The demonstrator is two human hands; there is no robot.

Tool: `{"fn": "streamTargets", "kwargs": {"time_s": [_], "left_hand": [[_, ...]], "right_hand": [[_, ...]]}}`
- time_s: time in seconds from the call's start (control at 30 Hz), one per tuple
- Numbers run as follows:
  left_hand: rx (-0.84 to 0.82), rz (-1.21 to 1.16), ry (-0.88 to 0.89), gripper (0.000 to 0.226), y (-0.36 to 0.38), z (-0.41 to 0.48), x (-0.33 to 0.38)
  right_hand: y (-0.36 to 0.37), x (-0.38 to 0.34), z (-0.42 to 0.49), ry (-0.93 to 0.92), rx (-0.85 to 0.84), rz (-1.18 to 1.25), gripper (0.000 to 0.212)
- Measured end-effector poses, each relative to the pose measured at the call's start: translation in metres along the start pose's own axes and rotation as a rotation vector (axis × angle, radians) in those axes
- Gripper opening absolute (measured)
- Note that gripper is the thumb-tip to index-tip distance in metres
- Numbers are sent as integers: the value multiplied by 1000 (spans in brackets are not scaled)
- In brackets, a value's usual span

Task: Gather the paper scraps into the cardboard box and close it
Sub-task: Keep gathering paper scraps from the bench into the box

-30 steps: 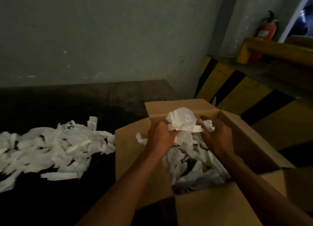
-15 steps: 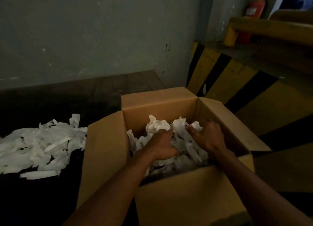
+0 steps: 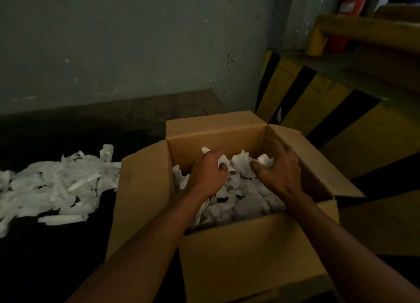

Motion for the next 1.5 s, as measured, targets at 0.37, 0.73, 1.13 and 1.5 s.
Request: {"fn": "streamTargets", "kwargs": {"time_s": [0.37,0.73,1.13,1.5], "left_hand": [[319,18,38,37,-87,-25,-20],[475,152,-78,42,-241,-83,-139],[209,181,-64,59,-338,-89,-330],[-442,596,168,149,-320,-4,-402]], "right_hand": [[14,-91,-10,-152,91,140,47],[133,-303,-93,-504,-298,190,56],[309,-402,-159,-313,-412,90,62],[378,-369,-107,-251,-638,-376,147]]}}
Point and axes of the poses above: each hand's wrist, its own z-axis towards the middle knuckle, its own y-axis out of the palm, x = y × z, the point moved 8 cm from there along z, towards the middle knuckle, and after that the axes turned 12 degrees about -z, right-handed, at the moved point
